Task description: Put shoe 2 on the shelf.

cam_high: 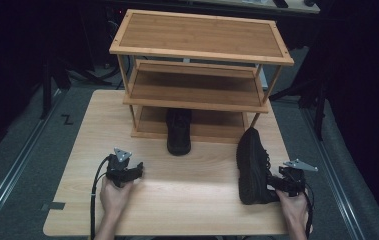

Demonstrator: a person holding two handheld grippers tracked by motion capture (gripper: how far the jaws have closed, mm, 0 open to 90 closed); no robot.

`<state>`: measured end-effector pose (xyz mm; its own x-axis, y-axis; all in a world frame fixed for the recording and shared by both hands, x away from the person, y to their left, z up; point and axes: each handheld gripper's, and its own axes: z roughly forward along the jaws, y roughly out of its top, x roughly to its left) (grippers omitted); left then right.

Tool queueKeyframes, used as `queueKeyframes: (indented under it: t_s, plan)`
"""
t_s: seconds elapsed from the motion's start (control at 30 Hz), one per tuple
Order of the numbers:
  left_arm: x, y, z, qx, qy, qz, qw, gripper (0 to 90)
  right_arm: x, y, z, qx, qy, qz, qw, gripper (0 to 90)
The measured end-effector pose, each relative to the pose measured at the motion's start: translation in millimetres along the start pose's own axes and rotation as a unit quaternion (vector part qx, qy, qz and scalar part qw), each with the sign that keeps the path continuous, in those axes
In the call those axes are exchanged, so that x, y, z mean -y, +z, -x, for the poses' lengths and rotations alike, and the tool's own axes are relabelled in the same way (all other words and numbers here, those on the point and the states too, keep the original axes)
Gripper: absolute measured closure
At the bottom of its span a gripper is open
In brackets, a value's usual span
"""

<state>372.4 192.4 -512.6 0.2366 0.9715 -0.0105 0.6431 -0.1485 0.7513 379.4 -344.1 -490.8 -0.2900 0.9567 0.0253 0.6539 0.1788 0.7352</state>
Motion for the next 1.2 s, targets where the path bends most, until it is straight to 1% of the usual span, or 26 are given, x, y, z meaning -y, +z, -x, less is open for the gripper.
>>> queueKeyframes:
  t_s: [0.1, 0.23, 0.47, 0.63, 0.8, 0.93, 1.0, 1.1, 1.2]
  plan:
    - [0.0, 0.0, 0.0, 0.0, 0.0, 0.0, 1.0, 30.6, -1.4, 0.4, -2.9, 0.0, -0.003, -0.001, 1.0, 33.8]
    - [0.0, 0.0, 0.0, 0.001, 0.0, 0.0, 1.0, 30.4, -2.5, -3.3, -4.4, -0.018, 0.004, 0.013, 0.9997, 33.9]
    - [0.0, 0.0, 0.0, 0.001, 0.0, 0.0, 1.0, 30.4, -4.6, -6.0, -7.4, -0.029, 0.002, 0.018, 0.9994, 34.0]
    - [0.0, 0.1, 0.0, 0.001, 0.0, 0.0, 1.0, 30.2, -7.1, -9.4, -10.4, -0.039, 0.0, 0.03, 0.9988, 34.1]
    - [0.0, 0.0, 0.1, 0.001, 0.0, 0.0, 1.0, 30.2, -10.6, -11.5, -14.0, -0.043, -0.004, 0.034, 0.9985, 34.4]
    - [0.0, 0.1, 0.1, 0.001, 0.0, 0.0, 1.0, 30.2, -14.2, -13.7, -18.1, -0.046, -0.012, 0.038, 0.9982, 35.8]
    - [0.0, 0.1, 0.1, 0.001, 0.0, 0.0, 1.0, 30.1, -15.3, -14.0, -19.5, -0.049, -0.012, 0.04, 0.9979, 36.2]
    - [0.0, 0.1, 0.2, 0.001, 0.0, 0.0, 1.0, 30.0, -16.0, -13.3, -19.0, -0.057, -0.01, 0.039, 0.9975, 36.8]
    - [0.0, 0.1, 0.3, 0.001, 0.001, -0.001, 1.0, 29.7, -17.2, -13.9, -20.4, -0.057, -0.013, 0.036, 0.9976, 38.1]
